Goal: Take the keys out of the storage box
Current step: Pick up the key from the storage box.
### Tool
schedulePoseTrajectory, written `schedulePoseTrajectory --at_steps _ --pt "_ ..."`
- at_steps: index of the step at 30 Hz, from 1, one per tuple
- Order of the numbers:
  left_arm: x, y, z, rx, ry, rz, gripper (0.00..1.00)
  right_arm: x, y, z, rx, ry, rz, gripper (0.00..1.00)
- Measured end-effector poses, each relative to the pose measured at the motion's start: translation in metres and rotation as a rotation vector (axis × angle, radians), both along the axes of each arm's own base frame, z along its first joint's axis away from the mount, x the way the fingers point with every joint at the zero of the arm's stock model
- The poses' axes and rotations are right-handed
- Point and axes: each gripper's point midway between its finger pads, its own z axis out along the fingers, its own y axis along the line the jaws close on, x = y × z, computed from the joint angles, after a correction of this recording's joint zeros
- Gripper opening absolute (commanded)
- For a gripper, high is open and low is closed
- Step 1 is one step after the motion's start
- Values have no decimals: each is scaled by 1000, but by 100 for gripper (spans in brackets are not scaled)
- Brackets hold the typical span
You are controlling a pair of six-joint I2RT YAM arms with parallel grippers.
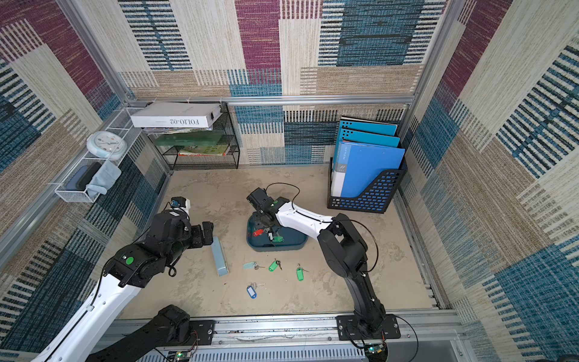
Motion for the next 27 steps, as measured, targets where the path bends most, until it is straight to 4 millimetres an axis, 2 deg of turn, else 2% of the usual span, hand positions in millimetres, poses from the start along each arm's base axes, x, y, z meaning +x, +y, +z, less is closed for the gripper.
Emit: schedulePoseTrajectory --at_steps 4,11,20,27 --pt "1 0 -2 6 6 1 99 -3 -8 -15 -22 37 17 47" --pt "4 1 -5 14 18 7 99 -20 -16 -42 -41 120 51 46" --pt "4 3 -5 14 17 13 99 -19 -18 -52 -51 132 56 21" --pt "4 4 -4 16 15 13 99 -13 -11 -46 -25 113 66 4"
